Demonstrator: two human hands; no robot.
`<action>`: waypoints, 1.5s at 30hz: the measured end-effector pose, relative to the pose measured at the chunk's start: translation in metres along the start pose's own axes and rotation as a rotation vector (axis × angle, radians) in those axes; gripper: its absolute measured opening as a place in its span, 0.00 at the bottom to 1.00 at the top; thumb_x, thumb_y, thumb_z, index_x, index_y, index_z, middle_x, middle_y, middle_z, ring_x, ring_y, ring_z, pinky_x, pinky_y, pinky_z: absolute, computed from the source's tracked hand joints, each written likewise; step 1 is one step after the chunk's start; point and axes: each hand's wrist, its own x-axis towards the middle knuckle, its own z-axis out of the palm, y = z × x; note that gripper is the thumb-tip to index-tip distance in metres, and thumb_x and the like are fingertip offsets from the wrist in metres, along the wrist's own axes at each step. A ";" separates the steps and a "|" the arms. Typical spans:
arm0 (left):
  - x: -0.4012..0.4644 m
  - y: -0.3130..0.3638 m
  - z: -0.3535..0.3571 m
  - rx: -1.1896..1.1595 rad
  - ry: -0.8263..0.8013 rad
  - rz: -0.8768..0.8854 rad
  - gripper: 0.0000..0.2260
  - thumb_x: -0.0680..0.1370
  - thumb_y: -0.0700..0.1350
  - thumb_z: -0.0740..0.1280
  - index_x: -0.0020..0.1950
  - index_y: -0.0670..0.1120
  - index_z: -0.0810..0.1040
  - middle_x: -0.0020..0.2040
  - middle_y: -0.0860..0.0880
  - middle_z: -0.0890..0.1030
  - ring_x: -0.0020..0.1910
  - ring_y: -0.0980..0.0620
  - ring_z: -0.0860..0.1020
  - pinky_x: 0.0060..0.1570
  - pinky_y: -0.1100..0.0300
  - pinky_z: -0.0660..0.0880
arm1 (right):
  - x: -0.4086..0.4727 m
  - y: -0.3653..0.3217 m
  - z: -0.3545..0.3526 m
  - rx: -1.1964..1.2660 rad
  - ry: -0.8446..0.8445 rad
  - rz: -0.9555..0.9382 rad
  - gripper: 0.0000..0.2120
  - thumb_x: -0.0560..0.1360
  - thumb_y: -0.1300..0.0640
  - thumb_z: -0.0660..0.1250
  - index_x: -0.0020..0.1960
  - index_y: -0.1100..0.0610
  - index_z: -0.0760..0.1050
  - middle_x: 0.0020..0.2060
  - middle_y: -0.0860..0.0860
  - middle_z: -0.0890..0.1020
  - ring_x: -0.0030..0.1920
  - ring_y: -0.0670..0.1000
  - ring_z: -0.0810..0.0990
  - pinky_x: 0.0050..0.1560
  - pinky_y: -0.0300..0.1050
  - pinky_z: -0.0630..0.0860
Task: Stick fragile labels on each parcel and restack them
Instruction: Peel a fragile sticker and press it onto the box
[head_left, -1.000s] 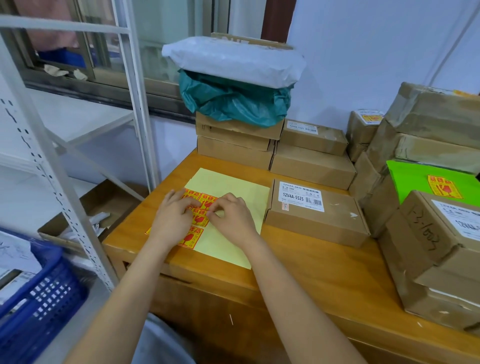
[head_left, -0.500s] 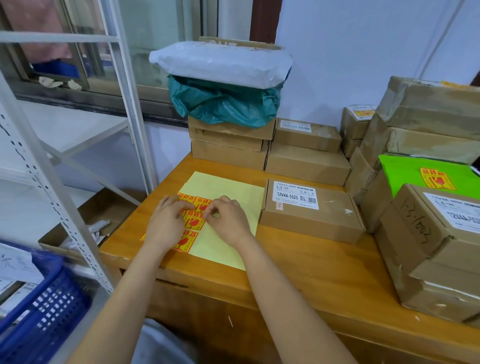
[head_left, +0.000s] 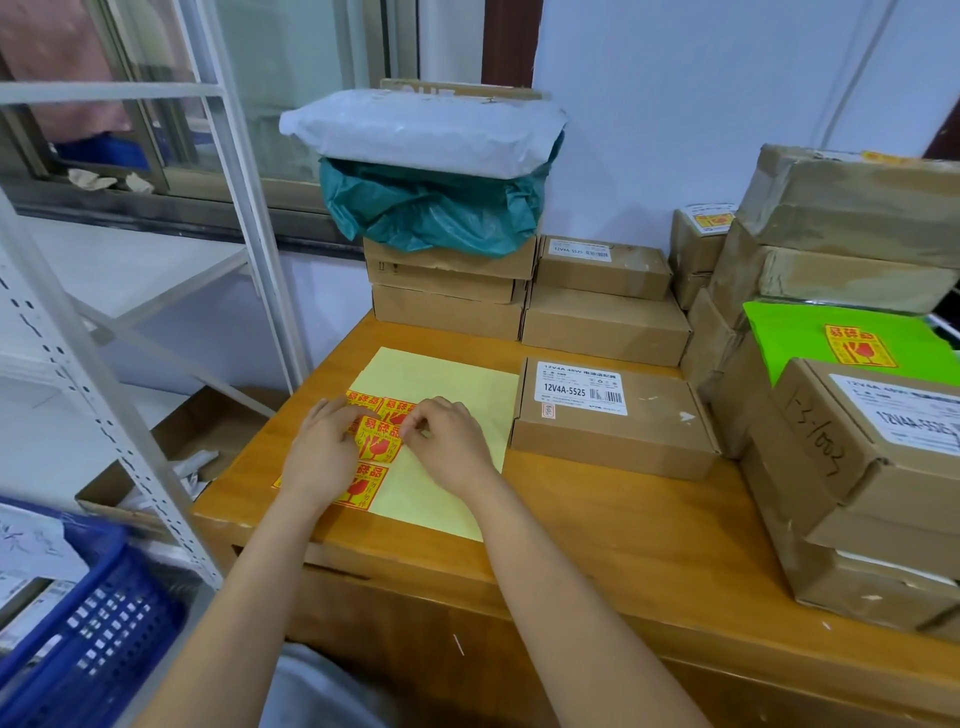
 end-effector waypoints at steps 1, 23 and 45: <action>0.000 0.000 0.000 0.001 0.000 -0.002 0.19 0.81 0.35 0.53 0.66 0.47 0.74 0.74 0.48 0.66 0.76 0.46 0.56 0.73 0.47 0.55 | 0.000 0.000 0.000 -0.001 0.001 -0.001 0.07 0.79 0.54 0.61 0.48 0.53 0.77 0.54 0.50 0.78 0.57 0.52 0.71 0.60 0.51 0.70; -0.005 0.014 -0.001 0.149 0.101 0.162 0.25 0.72 0.25 0.60 0.64 0.43 0.77 0.70 0.42 0.71 0.71 0.42 0.63 0.72 0.48 0.59 | -0.033 0.013 -0.068 0.246 0.244 -0.165 0.03 0.77 0.61 0.64 0.45 0.54 0.72 0.48 0.48 0.75 0.47 0.43 0.73 0.47 0.38 0.70; -0.014 0.135 0.079 0.230 -0.020 0.657 0.15 0.72 0.56 0.57 0.46 0.51 0.79 0.50 0.55 0.81 0.51 0.51 0.80 0.49 0.55 0.76 | -0.043 0.121 -0.156 0.214 0.701 0.104 0.08 0.74 0.67 0.63 0.40 0.56 0.74 0.41 0.50 0.74 0.43 0.49 0.74 0.43 0.38 0.68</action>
